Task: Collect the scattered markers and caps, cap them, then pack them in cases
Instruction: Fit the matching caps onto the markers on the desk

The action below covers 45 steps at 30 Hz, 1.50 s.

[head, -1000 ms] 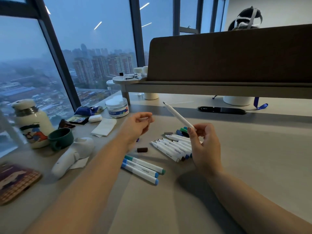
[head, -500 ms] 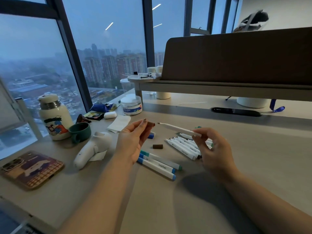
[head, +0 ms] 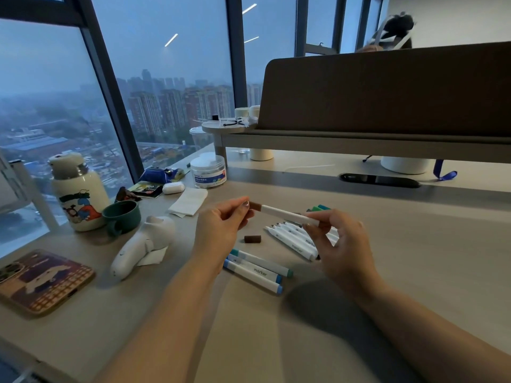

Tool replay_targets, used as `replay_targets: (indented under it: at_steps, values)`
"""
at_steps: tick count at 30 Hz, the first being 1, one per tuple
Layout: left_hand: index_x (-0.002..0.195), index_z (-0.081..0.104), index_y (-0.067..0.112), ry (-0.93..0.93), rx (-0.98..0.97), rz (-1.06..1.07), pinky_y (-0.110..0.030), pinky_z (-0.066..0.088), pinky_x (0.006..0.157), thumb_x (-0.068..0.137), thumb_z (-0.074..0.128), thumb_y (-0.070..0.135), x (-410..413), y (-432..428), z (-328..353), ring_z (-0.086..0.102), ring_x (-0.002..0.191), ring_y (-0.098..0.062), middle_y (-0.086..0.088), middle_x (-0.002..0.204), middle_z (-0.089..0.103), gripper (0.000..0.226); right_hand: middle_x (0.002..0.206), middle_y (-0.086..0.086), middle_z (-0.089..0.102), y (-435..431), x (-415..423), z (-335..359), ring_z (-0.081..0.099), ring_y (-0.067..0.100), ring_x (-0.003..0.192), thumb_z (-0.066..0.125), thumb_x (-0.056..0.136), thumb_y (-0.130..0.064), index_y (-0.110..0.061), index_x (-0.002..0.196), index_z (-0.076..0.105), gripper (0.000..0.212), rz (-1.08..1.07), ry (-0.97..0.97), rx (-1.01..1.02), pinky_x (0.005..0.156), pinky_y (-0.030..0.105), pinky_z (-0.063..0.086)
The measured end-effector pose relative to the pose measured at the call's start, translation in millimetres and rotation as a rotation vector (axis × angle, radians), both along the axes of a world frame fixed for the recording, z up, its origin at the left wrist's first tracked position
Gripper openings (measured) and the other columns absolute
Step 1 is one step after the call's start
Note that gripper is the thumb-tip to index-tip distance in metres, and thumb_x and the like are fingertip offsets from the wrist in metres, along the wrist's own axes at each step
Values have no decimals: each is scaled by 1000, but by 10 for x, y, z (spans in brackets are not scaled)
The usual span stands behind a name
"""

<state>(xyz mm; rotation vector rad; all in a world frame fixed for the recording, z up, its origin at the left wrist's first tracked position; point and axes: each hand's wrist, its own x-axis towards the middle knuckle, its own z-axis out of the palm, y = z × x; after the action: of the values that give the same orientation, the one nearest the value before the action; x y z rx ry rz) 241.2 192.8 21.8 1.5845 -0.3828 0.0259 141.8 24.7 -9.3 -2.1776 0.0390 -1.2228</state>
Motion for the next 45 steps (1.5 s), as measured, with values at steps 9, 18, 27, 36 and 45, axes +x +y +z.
replay_targets:
  at_steps: [9,18,27,36,45]
  values:
    - [108,66,11,-14,129,28,-20,54,78,92,57,15,11,-59,-33,67,86,-8,3,87,70,19,77,-14,55,91,-12,12,49,4,76,53,86,-44,-25,90,63,21,10,-15,-62,70,24,40]
    - [107,62,22,74,-24,215,-24,52,78,96,50,28,236,218,58,63,92,-7,7,100,67,17,79,-19,60,82,9,-5,52,4,82,68,86,-32,-37,84,61,9,-6,294,-94,79,28,25]
    - [118,60,20,63,224,226,-26,42,85,96,51,24,388,288,-74,54,100,-8,7,110,61,24,95,-17,52,123,23,-10,39,4,96,61,87,-45,-38,95,71,14,-21,504,-239,84,24,19]
    - [93,63,34,-71,660,-45,-16,39,71,89,62,27,332,119,-169,55,84,-1,16,93,58,8,94,-15,51,-116,20,21,43,7,98,65,86,-41,-42,83,66,3,-189,503,-103,83,27,20]
    - [83,65,36,-1,772,-107,-28,49,81,83,70,31,317,58,-193,60,80,-6,11,79,67,7,95,-13,46,-62,19,28,42,10,101,58,86,-53,-38,92,66,18,-211,653,-292,90,28,23]
